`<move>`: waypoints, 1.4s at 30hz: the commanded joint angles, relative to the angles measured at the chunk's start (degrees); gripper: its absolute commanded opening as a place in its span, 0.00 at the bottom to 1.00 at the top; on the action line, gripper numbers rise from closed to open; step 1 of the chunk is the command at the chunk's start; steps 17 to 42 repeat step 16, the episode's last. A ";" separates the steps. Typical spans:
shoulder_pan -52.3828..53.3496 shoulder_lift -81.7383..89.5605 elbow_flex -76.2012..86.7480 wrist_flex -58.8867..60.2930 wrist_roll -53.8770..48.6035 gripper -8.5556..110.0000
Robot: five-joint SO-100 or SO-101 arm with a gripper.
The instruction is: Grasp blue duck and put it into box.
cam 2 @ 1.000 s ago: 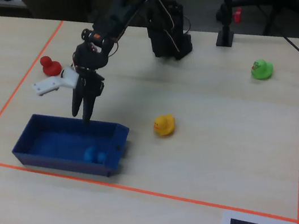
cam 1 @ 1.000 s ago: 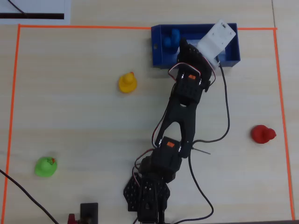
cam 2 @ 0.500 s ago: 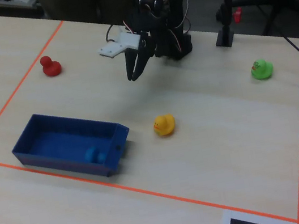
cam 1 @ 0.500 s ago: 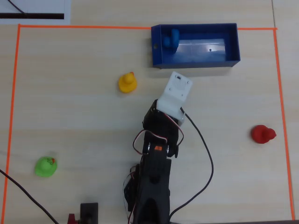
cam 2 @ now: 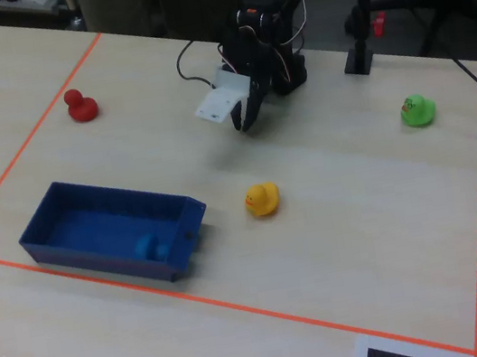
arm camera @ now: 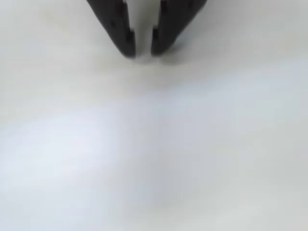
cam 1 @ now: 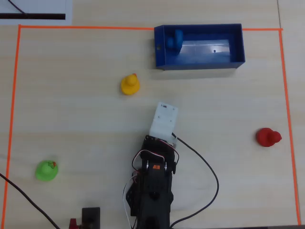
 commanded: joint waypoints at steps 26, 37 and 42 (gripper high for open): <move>0.09 -0.35 -0.26 2.90 -1.67 0.14; 0.09 -0.35 -0.26 2.90 -1.67 0.14; 0.09 -0.35 -0.26 2.90 -1.67 0.14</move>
